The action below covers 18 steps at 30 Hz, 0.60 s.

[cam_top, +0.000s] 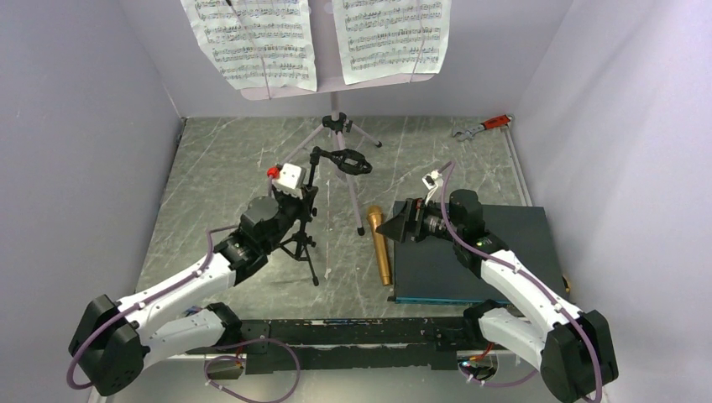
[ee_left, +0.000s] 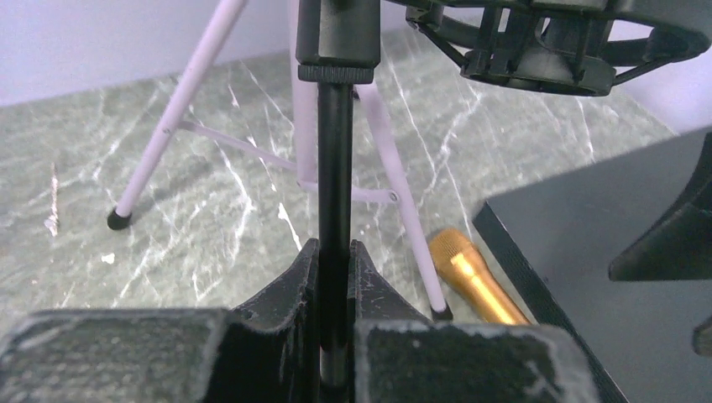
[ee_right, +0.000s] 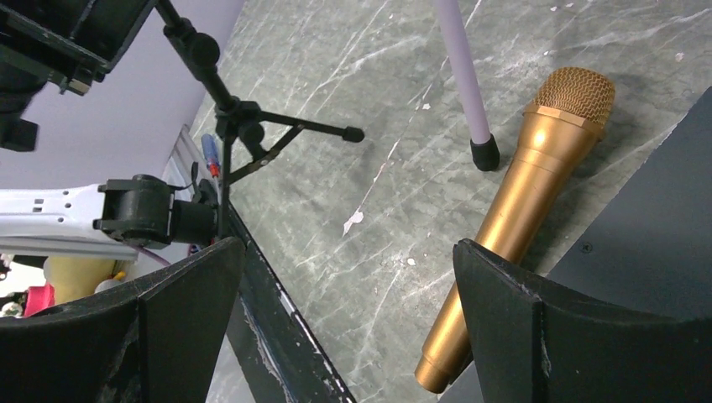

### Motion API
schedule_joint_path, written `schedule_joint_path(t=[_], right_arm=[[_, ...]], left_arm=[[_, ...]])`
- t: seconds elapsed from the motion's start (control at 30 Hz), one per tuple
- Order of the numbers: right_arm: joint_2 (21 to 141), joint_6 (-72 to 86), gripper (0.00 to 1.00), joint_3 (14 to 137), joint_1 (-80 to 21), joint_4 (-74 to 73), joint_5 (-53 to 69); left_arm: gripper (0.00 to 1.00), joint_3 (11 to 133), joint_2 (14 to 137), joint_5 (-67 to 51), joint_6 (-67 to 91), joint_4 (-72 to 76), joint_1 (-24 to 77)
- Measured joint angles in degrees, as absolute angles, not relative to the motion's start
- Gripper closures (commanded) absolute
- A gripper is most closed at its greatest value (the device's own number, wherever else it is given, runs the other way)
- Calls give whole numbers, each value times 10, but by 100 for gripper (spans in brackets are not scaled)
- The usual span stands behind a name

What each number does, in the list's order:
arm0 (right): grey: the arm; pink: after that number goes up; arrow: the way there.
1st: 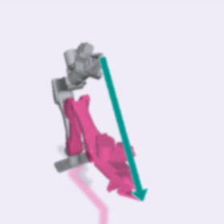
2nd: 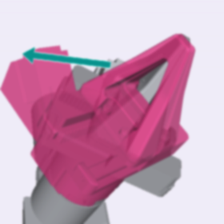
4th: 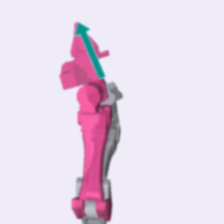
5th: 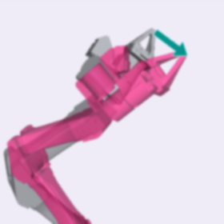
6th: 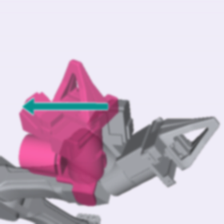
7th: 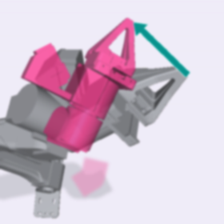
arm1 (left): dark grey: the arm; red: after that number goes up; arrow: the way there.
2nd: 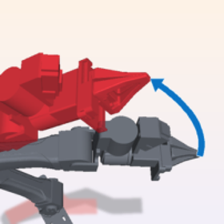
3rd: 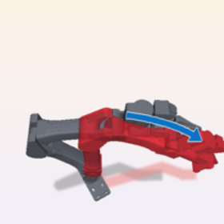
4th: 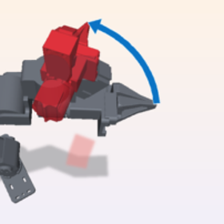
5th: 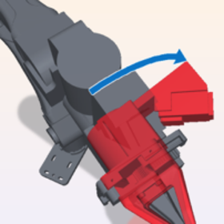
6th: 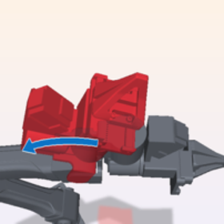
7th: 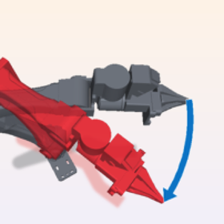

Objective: Set up the instrument practice props

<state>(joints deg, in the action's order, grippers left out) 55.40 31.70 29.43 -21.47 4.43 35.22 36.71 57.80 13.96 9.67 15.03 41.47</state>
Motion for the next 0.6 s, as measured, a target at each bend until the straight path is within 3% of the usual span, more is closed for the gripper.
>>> schedule_joint_path(t=[0.6], right_arm=[[582, 299, 0, 295, -215, 52, 350]], left_arm=[[97, 154, 669, 151, -9, 682, 421]])
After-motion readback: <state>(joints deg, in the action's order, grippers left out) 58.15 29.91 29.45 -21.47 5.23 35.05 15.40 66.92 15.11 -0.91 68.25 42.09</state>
